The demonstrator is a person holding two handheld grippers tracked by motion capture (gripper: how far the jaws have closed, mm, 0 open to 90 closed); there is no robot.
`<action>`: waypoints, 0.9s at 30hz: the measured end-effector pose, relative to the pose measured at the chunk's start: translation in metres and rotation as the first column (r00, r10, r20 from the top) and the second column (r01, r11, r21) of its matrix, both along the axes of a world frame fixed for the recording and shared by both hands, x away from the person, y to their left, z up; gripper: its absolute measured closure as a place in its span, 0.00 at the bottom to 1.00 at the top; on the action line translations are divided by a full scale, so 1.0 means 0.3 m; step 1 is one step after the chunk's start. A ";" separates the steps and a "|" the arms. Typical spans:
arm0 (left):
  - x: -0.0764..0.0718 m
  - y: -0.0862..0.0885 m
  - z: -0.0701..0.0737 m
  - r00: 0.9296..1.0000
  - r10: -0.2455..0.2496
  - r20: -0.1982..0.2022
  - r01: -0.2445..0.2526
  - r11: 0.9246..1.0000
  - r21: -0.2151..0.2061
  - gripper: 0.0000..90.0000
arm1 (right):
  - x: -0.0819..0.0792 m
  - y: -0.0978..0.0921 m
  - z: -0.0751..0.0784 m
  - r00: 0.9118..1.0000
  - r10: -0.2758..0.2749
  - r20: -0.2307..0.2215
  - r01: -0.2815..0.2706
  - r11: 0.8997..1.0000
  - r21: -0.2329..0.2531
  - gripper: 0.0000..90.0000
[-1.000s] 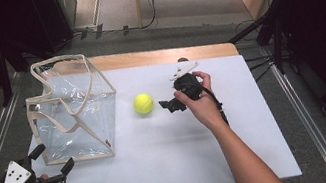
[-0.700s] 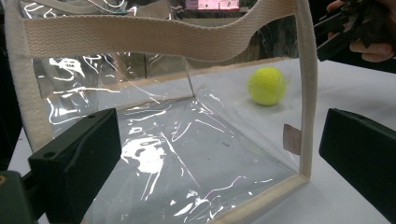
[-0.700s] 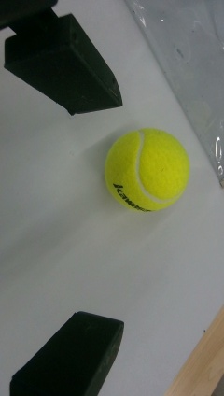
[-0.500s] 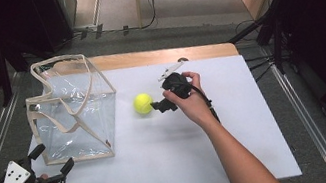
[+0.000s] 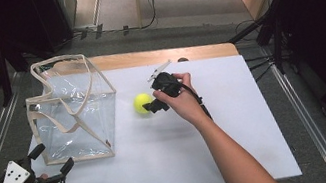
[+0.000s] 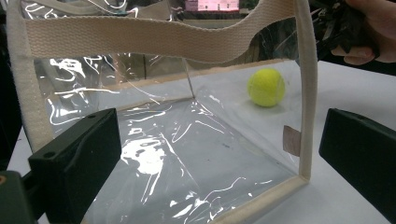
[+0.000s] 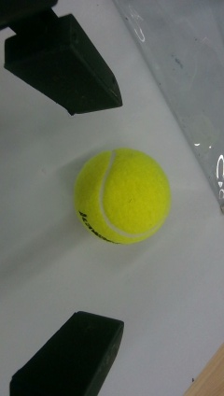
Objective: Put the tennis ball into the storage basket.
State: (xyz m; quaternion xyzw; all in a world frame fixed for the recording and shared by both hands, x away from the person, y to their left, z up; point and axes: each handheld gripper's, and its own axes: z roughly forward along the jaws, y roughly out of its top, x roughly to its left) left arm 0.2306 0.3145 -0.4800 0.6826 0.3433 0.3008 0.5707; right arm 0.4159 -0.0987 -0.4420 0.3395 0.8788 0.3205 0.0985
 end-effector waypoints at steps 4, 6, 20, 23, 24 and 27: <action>0.000 0.000 0.000 1.000 0.000 0.001 0.000 1.000 -0.002 0.00 | 0.011 0.021 -0.007 1.000 0.014 -0.011 -0.014 1.000 -0.004 0.00; 0.000 0.000 0.000 1.000 -0.001 0.000 0.001 1.000 -0.003 0.00 | 0.016 0.035 -0.011 1.000 0.019 -0.020 -0.019 1.000 -0.009 0.00; 0.000 0.002 0.000 1.000 -0.004 0.001 0.004 1.000 -0.005 0.00 | 0.056 0.120 -0.073 0.995 0.046 -0.085 -0.052 0.997 -0.063 0.00; 0.001 0.002 0.000 1.000 -0.003 0.001 0.003 1.000 -0.006 0.00 | 0.061 0.131 -0.084 0.994 0.048 -0.096 -0.056 0.995 -0.078 0.00; 0.001 0.002 0.000 1.000 -0.004 0.001 0.004 1.000 -0.007 0.00 | 0.063 0.133 -0.087 0.994 0.048 -0.096 -0.056 0.995 -0.084 0.00; 0.000 0.002 0.001 1.000 -0.005 0.001 0.005 1.000 -0.005 0.00 | 0.070 0.136 -0.092 0.995 0.032 -0.096 -0.040 0.995 -0.088 0.00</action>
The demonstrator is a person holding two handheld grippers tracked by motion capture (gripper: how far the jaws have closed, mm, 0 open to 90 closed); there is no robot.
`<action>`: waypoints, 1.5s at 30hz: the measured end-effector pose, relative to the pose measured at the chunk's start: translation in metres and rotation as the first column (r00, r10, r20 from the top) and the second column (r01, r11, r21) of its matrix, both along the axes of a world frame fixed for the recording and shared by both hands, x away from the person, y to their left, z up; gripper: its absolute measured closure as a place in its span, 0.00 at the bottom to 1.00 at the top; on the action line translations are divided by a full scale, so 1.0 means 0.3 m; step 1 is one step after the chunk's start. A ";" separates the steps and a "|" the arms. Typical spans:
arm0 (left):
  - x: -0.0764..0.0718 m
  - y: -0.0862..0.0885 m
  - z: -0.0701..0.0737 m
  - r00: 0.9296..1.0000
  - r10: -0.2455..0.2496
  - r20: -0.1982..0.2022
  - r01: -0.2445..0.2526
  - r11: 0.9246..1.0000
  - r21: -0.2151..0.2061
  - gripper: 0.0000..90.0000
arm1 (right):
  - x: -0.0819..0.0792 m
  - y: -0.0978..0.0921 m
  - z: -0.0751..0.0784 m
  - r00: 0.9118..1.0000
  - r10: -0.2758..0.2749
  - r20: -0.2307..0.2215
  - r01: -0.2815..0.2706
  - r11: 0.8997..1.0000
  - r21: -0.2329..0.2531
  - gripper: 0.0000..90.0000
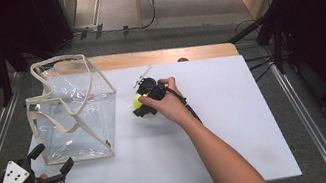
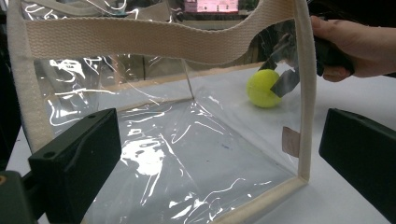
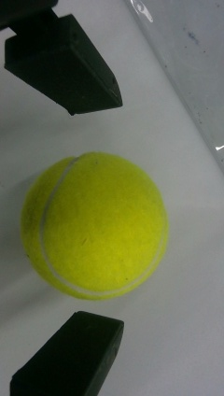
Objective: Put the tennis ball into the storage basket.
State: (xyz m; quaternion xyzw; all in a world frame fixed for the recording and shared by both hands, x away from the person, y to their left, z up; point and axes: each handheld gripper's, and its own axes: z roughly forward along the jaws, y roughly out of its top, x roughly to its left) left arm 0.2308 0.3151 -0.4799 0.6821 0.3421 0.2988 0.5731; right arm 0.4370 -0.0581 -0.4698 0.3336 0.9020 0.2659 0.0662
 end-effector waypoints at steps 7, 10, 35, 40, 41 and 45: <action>0.001 -0.001 0.000 1.000 -0.001 0.001 0.001 1.000 0.000 0.00 | 0.011 0.018 -0.022 1.000 0.002 -0.020 -0.002 1.000 0.002 0.00; 0.000 0.000 0.000 1.000 -0.001 0.001 0.001 1.000 -0.001 0.00 | 0.015 0.028 -0.031 1.000 -0.002 -0.023 0.001 1.000 -0.008 0.00; 0.001 0.001 0.001 1.000 0.000 0.000 0.000 1.000 -0.001 0.00 | 0.016 0.036 -0.053 0.998 -0.060 -0.007 0.059 0.997 -0.057 0.26; 0.001 0.001 0.000 1.000 -0.001 0.000 0.001 1.000 -0.002 0.00 | 0.014 0.038 -0.049 0.999 -0.023 -0.037 0.021 0.999 -0.045 0.26; 0.001 0.001 0.000 1.000 -0.001 0.000 0.001 1.000 -0.002 0.00 | 0.011 0.040 -0.047 0.999 -0.016 -0.044 0.014 0.999 -0.048 0.26; 0.001 0.000 0.000 1.000 -0.001 0.000 0.001 1.000 -0.002 0.00 | 0.006 0.051 -0.044 1.000 0.003 -0.031 -0.004 0.999 -0.046 0.26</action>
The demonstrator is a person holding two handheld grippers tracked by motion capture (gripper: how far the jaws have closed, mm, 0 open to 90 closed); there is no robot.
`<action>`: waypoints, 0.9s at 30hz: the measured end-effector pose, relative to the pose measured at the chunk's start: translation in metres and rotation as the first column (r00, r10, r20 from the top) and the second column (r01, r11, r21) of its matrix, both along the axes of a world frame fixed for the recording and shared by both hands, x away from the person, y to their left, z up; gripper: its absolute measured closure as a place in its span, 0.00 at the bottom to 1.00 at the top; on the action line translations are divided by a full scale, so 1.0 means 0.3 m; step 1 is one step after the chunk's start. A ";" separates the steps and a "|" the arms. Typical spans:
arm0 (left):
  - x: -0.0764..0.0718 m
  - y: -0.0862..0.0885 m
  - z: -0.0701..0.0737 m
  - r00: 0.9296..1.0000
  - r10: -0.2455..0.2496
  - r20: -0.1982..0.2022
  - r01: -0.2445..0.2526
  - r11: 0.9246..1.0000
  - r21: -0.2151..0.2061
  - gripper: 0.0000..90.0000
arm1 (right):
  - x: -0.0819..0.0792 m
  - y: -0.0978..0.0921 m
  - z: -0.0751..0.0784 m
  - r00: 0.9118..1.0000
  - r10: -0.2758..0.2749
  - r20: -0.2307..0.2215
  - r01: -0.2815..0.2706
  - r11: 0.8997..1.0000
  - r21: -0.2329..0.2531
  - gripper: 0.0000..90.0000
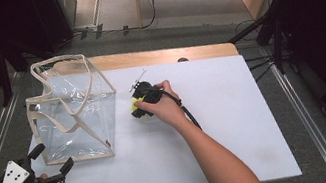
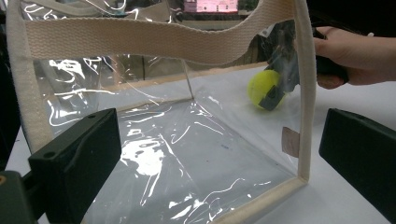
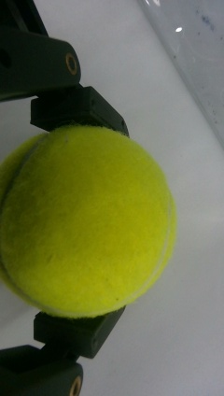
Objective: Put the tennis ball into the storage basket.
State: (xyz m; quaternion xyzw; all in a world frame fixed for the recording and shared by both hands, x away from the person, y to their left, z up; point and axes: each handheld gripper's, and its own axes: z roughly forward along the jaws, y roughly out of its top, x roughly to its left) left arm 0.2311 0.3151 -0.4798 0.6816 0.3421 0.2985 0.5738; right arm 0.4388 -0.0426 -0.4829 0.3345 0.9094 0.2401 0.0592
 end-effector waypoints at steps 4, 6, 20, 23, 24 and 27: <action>0.000 0.000 0.000 1.000 -0.001 0.000 0.001 1.000 0.001 0.00 | -0.007 0.013 0.005 1.000 0.018 0.006 -0.018 1.000 0.008 0.26; 0.000 0.000 0.000 1.000 -0.001 0.001 0.001 1.000 0.002 0.00 | -0.010 0.017 0.008 1.000 0.017 0.002 -0.017 1.000 0.011 0.26; 0.002 -0.002 -0.002 1.000 0.003 -0.002 -0.003 1.000 0.001 0.00 | -0.028 0.060 0.045 0.997 0.081 0.018 -0.081 0.995 0.057 0.26; 0.002 -0.003 -0.002 1.000 0.003 -0.007 -0.003 1.000 0.003 0.00 | -0.033 0.071 0.059 0.995 0.097 0.027 -0.098 0.993 0.065 0.26; 0.003 -0.004 -0.002 1.000 0.003 -0.008 -0.003 1.000 0.003 0.00 | -0.036 0.074 0.063 0.996 0.090 0.022 -0.092 0.993 0.070 0.26; 0.004 -0.004 -0.002 1.000 0.004 -0.011 -0.003 1.000 0.005 0.00 | -0.037 0.078 0.070 0.996 0.090 0.017 -0.091 0.993 0.071 0.26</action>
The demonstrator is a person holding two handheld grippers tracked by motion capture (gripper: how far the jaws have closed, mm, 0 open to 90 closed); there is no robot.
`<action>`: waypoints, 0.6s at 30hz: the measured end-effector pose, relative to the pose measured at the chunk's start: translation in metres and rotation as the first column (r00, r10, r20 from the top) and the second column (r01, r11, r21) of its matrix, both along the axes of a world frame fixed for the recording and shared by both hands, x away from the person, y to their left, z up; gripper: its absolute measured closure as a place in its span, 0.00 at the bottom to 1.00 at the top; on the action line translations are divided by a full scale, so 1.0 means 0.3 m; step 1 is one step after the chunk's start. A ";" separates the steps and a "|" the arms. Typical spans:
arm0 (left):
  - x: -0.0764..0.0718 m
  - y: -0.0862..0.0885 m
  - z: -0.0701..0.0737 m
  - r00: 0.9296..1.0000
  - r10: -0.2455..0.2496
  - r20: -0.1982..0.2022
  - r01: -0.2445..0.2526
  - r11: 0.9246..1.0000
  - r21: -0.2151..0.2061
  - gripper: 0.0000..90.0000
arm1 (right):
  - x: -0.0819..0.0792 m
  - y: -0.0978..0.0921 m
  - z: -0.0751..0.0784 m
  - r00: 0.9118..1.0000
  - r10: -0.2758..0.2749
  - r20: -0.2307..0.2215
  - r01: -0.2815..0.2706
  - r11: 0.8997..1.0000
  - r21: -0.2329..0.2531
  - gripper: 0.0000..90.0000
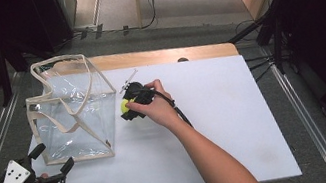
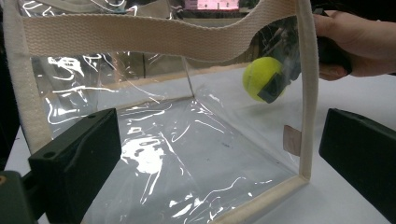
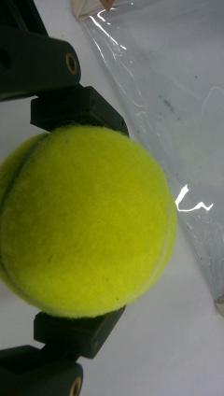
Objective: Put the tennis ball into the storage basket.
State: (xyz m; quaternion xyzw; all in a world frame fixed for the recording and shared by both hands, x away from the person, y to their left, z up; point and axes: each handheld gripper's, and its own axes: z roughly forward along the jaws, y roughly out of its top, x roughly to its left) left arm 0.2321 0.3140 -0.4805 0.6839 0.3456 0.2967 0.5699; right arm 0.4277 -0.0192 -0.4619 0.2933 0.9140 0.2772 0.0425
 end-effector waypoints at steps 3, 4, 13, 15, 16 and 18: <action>0.001 -0.001 -0.001 1.000 -0.001 0.002 0.001 1.000 0.005 0.00 | 0.002 0.004 0.012 1.000 0.029 0.009 -0.029 1.000 0.005 0.26; 0.002 -0.002 -0.001 1.000 -0.001 0.004 0.001 1.000 0.004 0.00 | 0.001 0.007 0.015 0.999 0.032 0.010 -0.032 0.999 0.014 0.26; 0.002 -0.008 -0.002 1.000 0.005 -0.002 -0.005 1.000 0.017 0.00 | -0.015 0.016 0.052 0.999 0.039 0.007 -0.039 0.999 0.027 0.26; 0.000 -0.006 -0.002 1.000 0.001 0.000 -0.001 1.000 0.016 0.00 | -0.015 0.013 0.061 0.999 0.051 0.007 -0.051 0.998 0.027 0.26; 0.001 -0.005 -0.002 1.000 0.002 -0.001 -0.002 1.000 0.012 0.00 | -0.015 0.012 0.064 0.999 0.051 0.007 -0.051 0.998 0.031 0.26; 0.001 -0.005 -0.002 1.000 0.001 0.000 -0.001 1.000 0.009 0.00 | -0.016 0.010 0.074 0.999 0.051 0.010 -0.051 0.998 0.030 0.26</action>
